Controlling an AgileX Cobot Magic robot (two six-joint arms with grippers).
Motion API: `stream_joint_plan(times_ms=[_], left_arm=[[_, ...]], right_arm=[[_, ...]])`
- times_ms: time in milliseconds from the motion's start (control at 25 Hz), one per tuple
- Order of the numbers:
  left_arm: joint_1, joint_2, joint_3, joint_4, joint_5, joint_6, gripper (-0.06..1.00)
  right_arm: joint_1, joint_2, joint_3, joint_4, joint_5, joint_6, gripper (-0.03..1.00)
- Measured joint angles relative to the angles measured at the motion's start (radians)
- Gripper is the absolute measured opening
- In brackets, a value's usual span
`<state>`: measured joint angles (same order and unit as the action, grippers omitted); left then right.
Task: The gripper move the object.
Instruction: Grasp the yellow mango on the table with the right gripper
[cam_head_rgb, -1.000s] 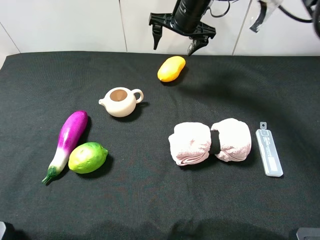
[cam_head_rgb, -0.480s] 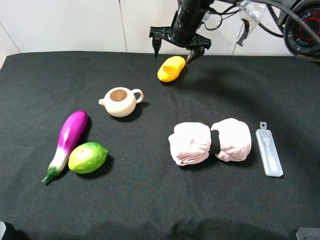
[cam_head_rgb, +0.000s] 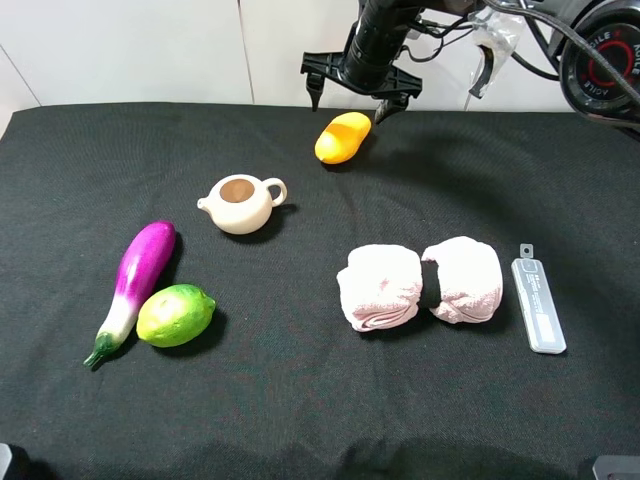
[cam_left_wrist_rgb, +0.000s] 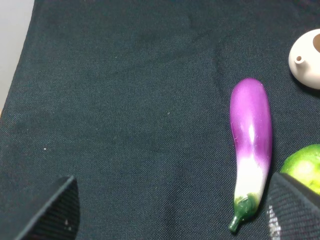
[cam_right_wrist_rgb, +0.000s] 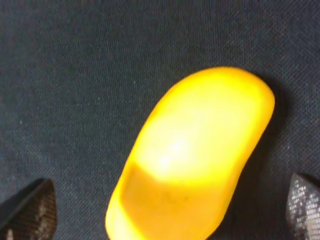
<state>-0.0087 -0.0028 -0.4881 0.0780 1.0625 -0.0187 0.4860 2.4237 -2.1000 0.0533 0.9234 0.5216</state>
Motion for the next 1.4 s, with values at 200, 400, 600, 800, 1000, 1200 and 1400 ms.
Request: stream_joint_plan(times_ms=[200,400,600,800,1000,1200,1400], left_arm=[[0.0,0.0,0.0,0.0,0.0,0.0,0.79],[0.0,0.0,0.0,0.0,0.0,0.0,0.79],[0.0,0.0,0.0,0.0,0.0,0.0,0.79],[0.0,0.0,0.0,0.0,0.0,0.0,0.79],[0.0,0.0,0.0,0.0,0.0,0.0,0.79],[0.0,0.0,0.0,0.0,0.0,0.0,0.79],[0.0,0.0,0.0,0.0,0.0,0.0,0.79]], right_arm=[[0.0,0.036,-0.004,-0.001,-0.012,0.0,0.69],[0.0,0.062,-0.004,-0.001,-0.037,0.001,0.69],[0.0,0.073,-0.004,-0.001,-0.062,0.003,0.69],[0.0,0.076,-0.004,-0.023,-0.066,0.017,0.69],[0.0,0.076,-0.004,-0.037,-0.066,0.019,0.69],[-0.003,0.076,-0.004,-0.046,-0.063,0.019,0.69],[-0.003,0.076,-0.004,-0.053,-0.062,0.019,0.69]])
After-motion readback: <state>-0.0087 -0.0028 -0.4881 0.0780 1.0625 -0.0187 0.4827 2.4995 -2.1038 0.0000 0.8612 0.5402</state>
